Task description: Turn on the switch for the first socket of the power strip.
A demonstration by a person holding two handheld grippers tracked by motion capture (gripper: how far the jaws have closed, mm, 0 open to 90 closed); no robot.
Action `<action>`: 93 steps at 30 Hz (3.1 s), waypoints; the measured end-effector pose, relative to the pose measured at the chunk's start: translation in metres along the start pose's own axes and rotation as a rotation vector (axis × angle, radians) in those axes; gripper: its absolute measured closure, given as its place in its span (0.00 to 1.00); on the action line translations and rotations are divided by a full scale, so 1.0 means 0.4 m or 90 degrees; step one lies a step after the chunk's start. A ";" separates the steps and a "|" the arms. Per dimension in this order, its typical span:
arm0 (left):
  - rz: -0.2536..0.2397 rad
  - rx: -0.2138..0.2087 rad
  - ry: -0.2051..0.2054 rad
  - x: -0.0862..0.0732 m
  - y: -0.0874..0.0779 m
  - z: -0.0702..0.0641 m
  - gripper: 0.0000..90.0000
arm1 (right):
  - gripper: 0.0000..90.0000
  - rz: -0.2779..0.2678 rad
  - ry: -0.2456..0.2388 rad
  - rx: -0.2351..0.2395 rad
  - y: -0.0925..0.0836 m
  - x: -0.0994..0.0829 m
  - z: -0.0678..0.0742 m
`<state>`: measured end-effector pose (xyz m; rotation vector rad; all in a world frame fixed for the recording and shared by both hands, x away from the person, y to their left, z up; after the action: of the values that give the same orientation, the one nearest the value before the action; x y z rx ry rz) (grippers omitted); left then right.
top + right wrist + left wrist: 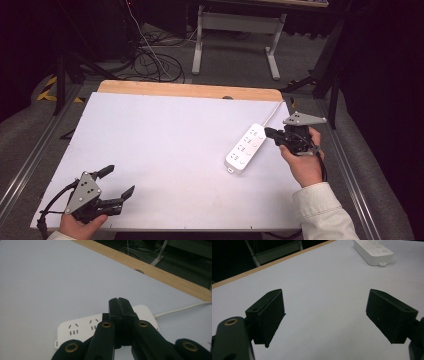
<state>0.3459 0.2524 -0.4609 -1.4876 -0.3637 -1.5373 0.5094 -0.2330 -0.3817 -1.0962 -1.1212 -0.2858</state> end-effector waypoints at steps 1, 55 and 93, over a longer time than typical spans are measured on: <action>0.000 0.000 0.000 0.000 0.000 0.000 0.18 | 1.00 0.002 0.002 -0.013 0.013 0.001 -0.016; -0.001 0.001 0.001 -0.001 0.001 0.002 0.18 | 1.00 0.148 0.060 -0.044 0.239 -0.074 -0.137; 0.000 0.000 0.004 -0.001 0.000 0.000 0.18 | 1.00 0.171 0.024 -0.069 0.254 -0.087 -0.114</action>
<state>0.3460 0.2526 -0.4613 -1.4824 -0.3604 -1.5416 0.5883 -0.2323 -0.4677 -1.3176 -0.9202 -0.1566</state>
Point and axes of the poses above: each handheld gripper's, and its own axes: y roughly forward along the jaws, x roughly out of its top, z roughly to its left, the point moved 3 cm from there along y, roughly forward along the jaws, and after that the axes turned 5 degrees about y, right-handed, at the moved point
